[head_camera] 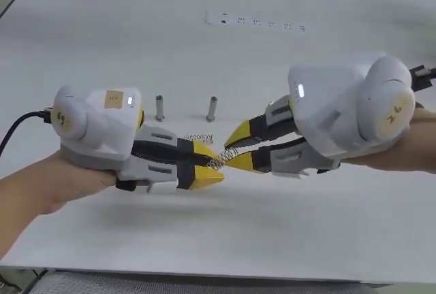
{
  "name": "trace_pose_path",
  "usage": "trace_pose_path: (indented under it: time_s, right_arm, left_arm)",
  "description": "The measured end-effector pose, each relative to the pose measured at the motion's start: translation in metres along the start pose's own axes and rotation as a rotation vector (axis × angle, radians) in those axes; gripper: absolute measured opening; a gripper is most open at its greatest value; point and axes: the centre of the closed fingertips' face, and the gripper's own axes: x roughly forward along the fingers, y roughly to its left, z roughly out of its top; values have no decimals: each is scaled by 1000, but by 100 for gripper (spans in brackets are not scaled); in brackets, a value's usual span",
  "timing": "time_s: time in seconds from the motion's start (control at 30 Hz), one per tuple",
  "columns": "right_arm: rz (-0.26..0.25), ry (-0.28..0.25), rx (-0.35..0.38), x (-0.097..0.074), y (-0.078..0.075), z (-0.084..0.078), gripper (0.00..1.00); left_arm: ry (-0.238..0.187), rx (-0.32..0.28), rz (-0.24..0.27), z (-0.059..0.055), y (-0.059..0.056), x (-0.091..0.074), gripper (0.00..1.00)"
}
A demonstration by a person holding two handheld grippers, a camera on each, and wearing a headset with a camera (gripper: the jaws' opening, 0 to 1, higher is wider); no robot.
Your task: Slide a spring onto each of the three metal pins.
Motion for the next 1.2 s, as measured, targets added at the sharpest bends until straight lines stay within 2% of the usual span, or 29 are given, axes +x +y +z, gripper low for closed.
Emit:
trace_pose_path:
  time_s: [0.13,0.37,0.83,1.2]
  right_arm:
    - [-16,-42,31,0,-2,6,12]
    - [-32,-71,16,2,-3,16,12]
    - [-69,-81,-60,7,-2,26,12]
    - [-90,-97,-84,8,-2,29,12]
  left_arm:
    - [-14,-10,3,2,0,-2,7]
    - [-25,-19,2,3,0,-2,7]
    - [-26,-16,4,4,0,-4,7]
    - [-40,-15,13,7,1,-4,7]
